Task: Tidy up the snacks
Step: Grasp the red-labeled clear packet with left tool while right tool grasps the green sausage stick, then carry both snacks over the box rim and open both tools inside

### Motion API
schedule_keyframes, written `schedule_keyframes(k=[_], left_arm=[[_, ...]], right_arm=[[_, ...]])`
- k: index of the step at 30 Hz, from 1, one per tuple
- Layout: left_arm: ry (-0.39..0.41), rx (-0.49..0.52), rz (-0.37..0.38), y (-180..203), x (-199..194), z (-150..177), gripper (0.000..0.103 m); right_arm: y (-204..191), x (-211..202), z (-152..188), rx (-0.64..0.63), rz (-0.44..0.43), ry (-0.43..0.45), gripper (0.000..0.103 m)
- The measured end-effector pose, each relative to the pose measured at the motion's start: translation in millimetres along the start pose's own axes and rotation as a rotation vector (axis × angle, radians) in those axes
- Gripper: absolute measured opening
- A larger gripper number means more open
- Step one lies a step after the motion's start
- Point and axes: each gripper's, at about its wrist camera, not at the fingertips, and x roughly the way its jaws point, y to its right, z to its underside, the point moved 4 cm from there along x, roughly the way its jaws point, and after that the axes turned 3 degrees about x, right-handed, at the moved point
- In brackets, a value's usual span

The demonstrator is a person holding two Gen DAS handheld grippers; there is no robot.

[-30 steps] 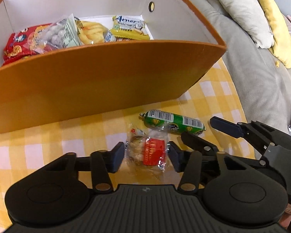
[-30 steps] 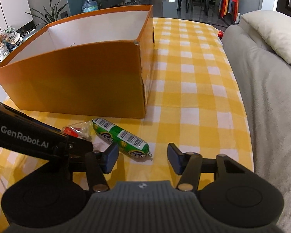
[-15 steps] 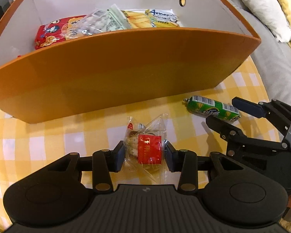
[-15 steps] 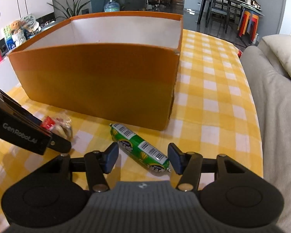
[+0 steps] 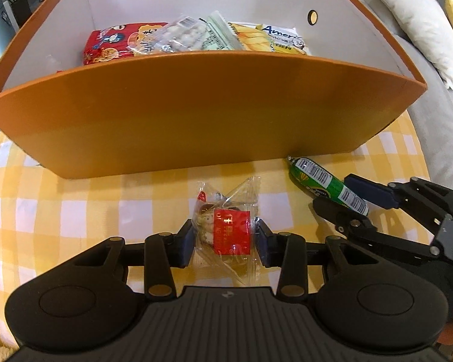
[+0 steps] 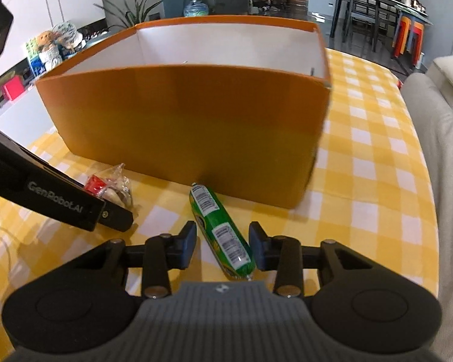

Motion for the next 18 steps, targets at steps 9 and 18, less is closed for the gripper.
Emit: schedule_keyframes(k=[9, 18], left_arm=[[0.005, 0.017, -0.023, 3, 0, 2, 0.041], [0.016, 0.020, -0.001, 7, -12, 13, 0.038]], right_arm=[[-6, 1, 1, 0.006, -0.011, -0.031, 0.025], [-11, -8, 6, 0.113, -0.022, -0.115, 0.020]])
